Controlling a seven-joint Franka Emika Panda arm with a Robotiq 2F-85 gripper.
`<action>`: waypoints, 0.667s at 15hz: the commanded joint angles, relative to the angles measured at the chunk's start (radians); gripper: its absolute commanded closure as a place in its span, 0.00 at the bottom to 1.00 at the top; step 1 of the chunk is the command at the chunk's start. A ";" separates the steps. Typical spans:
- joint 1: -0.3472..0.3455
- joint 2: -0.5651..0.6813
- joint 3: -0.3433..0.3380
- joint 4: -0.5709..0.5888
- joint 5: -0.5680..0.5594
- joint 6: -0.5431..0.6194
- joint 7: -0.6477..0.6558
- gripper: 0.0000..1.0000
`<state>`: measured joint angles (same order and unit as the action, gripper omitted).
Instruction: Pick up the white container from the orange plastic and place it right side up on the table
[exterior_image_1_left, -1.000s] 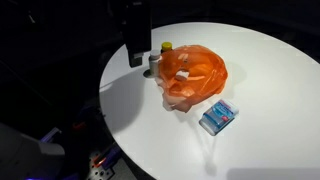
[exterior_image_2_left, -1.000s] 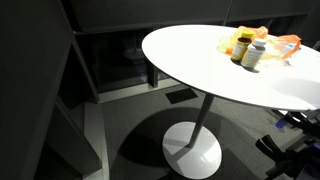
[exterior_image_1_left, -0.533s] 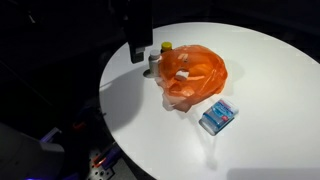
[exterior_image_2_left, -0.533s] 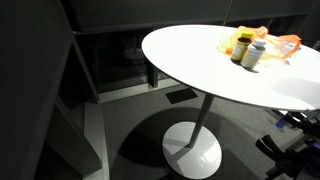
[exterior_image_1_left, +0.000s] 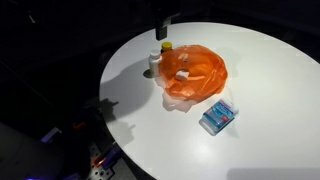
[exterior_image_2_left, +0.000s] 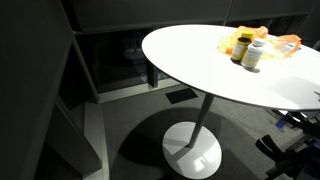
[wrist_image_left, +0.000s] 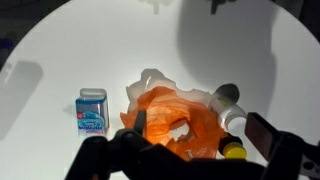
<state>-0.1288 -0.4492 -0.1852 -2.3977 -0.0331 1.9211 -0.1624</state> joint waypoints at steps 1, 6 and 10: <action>0.016 0.127 -0.013 0.086 -0.029 0.052 -0.117 0.00; 0.012 0.285 -0.029 0.149 -0.047 0.148 -0.292 0.00; -0.005 0.372 -0.028 0.197 -0.041 0.170 -0.337 0.00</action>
<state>-0.1232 -0.1368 -0.2110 -2.2647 -0.0673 2.0947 -0.4729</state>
